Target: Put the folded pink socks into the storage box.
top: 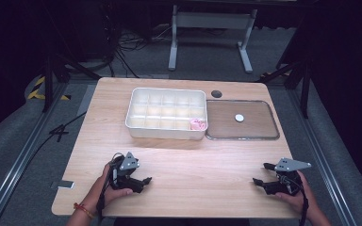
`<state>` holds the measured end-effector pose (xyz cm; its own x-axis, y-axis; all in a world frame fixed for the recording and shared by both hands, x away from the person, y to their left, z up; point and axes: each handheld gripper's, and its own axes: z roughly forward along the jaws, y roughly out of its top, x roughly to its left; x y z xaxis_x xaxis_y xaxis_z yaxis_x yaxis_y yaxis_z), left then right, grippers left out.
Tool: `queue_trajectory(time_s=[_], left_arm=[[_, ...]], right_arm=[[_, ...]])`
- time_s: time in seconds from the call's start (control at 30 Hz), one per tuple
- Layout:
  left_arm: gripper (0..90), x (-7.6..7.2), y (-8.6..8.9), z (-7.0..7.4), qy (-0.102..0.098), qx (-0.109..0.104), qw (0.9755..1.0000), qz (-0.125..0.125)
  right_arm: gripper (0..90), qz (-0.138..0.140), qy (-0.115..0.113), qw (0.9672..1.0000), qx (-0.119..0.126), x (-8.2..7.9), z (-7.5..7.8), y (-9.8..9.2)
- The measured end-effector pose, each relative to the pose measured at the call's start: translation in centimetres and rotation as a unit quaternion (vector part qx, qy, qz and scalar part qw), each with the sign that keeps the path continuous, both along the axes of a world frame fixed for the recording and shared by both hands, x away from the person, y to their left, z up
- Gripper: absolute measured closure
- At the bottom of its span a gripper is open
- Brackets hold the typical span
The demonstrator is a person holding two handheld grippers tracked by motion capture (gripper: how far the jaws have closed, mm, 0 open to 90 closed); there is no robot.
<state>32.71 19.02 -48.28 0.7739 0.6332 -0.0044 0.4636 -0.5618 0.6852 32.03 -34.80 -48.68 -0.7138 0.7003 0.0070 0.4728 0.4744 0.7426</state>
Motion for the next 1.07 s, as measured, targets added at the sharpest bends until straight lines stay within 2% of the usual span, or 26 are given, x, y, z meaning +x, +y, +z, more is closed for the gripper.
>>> queue_trajectory(time_s=[1.07], left_arm=[[12.9, 0.08, -0.02, -0.02, 0.000, -0.001, 1.0000, -0.002]], right_arm=[[20.8, -0.004, -0.001, 1.0000, 0.000, 0.14, -0.01, -0.01]])
